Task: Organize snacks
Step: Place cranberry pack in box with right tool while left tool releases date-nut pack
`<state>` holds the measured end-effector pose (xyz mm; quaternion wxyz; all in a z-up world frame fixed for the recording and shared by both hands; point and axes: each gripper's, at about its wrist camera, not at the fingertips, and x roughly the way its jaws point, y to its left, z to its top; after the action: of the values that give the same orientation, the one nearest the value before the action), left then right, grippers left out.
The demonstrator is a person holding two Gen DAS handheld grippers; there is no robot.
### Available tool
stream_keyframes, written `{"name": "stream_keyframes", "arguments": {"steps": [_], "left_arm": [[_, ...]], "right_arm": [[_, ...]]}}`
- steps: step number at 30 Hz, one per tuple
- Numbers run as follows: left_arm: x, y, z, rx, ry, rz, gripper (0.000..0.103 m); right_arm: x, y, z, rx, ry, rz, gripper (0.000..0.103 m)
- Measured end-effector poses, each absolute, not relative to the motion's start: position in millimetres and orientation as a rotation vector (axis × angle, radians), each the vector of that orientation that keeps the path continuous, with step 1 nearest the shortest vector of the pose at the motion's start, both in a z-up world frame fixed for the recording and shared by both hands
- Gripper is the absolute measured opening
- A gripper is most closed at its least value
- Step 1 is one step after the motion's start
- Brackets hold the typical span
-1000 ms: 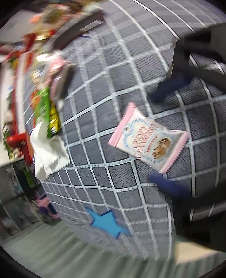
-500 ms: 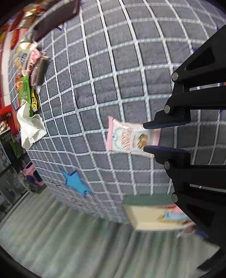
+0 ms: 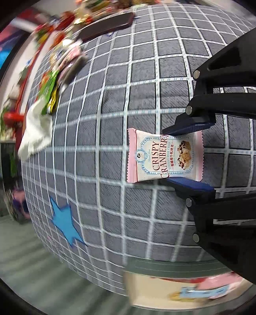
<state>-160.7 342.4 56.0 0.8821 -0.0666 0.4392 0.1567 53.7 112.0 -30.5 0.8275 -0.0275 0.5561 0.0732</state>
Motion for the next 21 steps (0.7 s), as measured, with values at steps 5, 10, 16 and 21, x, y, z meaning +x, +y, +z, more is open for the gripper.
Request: {"name": "stream_keyframes", "arguments": {"steps": [5,10,16,21], "left_arm": [[-158.8,350.9,50.3,-0.150,0.922,0.334,0.029],[-159.4,353.4,46.2,-0.156,0.933,0.346,0.029],[-157.7,352.8,40.0,-0.149,0.957,0.350,0.030],[-159.2,353.6,36.7,-0.147,0.965,0.347,0.080]], "right_arm": [[25.3,109.4,-0.5,0.126,1.168,0.360,0.042],[-9.1,154.4,36.1,0.093,1.104,0.550,0.042],[-40.3,213.4,32.9,0.046,1.117,0.686,0.043],[-59.4,242.6,25.2,-0.103,1.127,0.703,0.060]]}}
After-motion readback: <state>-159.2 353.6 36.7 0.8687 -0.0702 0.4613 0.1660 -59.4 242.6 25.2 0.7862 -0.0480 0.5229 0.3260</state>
